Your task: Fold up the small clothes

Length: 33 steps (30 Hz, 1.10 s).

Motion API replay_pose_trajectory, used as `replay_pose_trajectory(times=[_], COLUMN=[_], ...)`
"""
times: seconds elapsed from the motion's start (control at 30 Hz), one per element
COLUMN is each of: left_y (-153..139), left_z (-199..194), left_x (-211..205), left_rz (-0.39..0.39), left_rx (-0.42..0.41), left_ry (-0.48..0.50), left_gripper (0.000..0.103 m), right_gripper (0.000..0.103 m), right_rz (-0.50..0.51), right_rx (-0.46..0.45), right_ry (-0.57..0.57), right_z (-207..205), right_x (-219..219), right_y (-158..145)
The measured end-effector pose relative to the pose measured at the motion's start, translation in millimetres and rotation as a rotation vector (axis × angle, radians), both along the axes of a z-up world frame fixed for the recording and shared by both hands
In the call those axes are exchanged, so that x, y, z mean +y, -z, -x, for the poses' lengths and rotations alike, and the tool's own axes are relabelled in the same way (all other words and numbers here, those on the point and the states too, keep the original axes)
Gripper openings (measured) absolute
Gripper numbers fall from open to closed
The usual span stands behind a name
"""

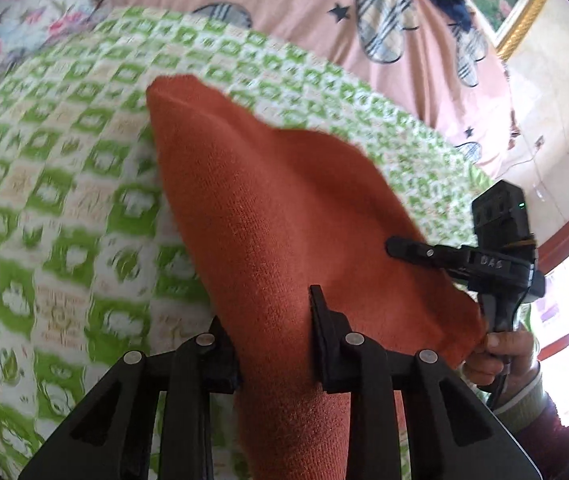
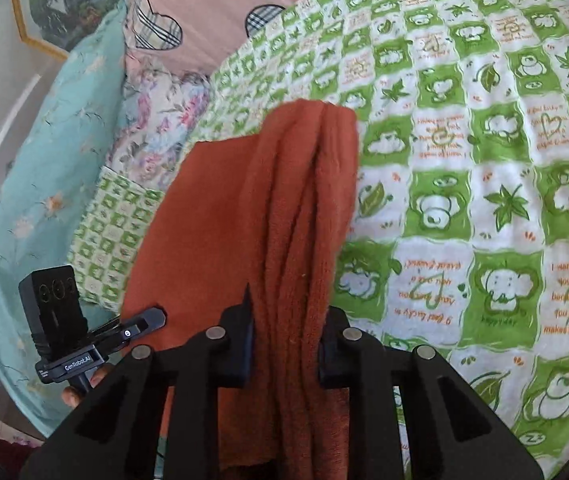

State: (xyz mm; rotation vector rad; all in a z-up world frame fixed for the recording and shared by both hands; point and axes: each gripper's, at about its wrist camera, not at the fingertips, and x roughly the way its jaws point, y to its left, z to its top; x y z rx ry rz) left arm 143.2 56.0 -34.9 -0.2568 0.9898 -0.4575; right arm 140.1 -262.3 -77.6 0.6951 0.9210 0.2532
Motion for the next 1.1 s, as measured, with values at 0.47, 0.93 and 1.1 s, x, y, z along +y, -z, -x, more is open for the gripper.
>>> replay_pose_trajectory(times=[0.47, 0.93, 1.1], left_y=[22.6, -21.3, -11.4], left_z=[10.2, 54.4, 48.7], left_x=[6.5, 0.9, -12.9], left_rz=[-0.073, 0.021, 0.023], left_rx=[0.002, -0.162, -0.13], left_ry=[-0.141, -0.054, -0.009], left_gripper=[0.07, 0.053, 0.052], right_gripper=[0.042, 0.03, 0.012], right_rz=[0.089, 0.242, 0.272], right_rx=[0.04, -0.014, -0.048], right_ry=[0.079, 0.076, 0.066], right_z=[16.4, -35.9, -33.6], right_x=[-10.9, -4.7, -0.8], right_y=[-3.0, -33.2, -46.1])
